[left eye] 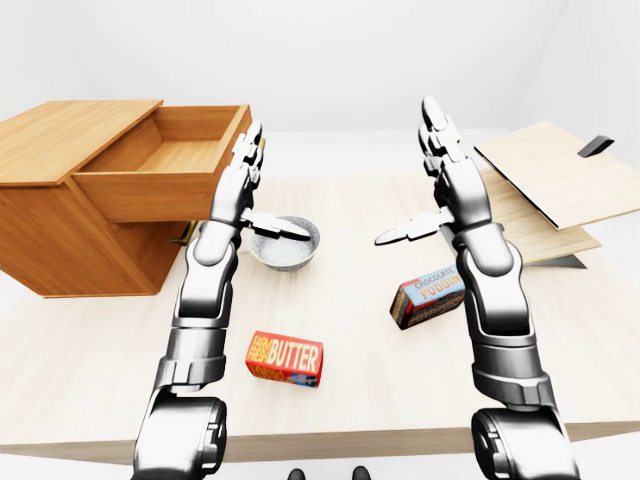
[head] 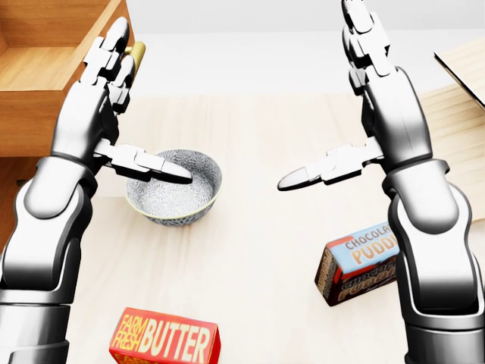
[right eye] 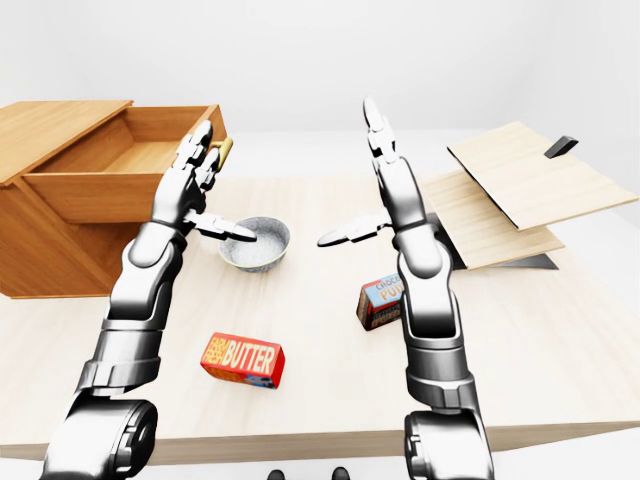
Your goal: Close the top drawer of the cabinet.
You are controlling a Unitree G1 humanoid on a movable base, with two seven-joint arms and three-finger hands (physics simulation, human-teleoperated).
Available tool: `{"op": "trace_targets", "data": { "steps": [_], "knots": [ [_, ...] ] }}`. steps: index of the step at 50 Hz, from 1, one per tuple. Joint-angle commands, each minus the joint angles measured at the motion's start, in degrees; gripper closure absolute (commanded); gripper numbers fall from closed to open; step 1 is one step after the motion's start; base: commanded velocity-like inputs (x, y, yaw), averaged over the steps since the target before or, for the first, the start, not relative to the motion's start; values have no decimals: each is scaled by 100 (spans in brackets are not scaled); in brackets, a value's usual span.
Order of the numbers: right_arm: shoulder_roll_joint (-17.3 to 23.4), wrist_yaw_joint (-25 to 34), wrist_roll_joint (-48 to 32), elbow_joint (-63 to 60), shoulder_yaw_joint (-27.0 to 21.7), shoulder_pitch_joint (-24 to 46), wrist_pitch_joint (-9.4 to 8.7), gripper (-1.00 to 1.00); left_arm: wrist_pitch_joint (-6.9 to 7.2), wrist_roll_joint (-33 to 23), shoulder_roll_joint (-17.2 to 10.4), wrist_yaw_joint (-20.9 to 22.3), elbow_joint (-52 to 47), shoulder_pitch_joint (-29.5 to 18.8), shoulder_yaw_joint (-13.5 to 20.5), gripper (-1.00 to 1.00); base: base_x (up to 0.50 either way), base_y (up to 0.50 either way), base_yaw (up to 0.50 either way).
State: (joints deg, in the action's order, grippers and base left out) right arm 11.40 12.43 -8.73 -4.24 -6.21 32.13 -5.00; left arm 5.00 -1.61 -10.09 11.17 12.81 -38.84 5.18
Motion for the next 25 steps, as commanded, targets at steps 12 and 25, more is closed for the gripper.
{"op": "trace_targets", "data": {
  "steps": [12,25],
  "knots": [
    [-79,-27,-30,-71,42,-70,0,-100,0,-151,-72,-376,732,-266,45,-100,0,0,0],
    [-115,-25,-64,-145,66,-144,0,-100,-410,-91,-257,-438,2162,-184,150,-100,0,0,0]
  ]
}}
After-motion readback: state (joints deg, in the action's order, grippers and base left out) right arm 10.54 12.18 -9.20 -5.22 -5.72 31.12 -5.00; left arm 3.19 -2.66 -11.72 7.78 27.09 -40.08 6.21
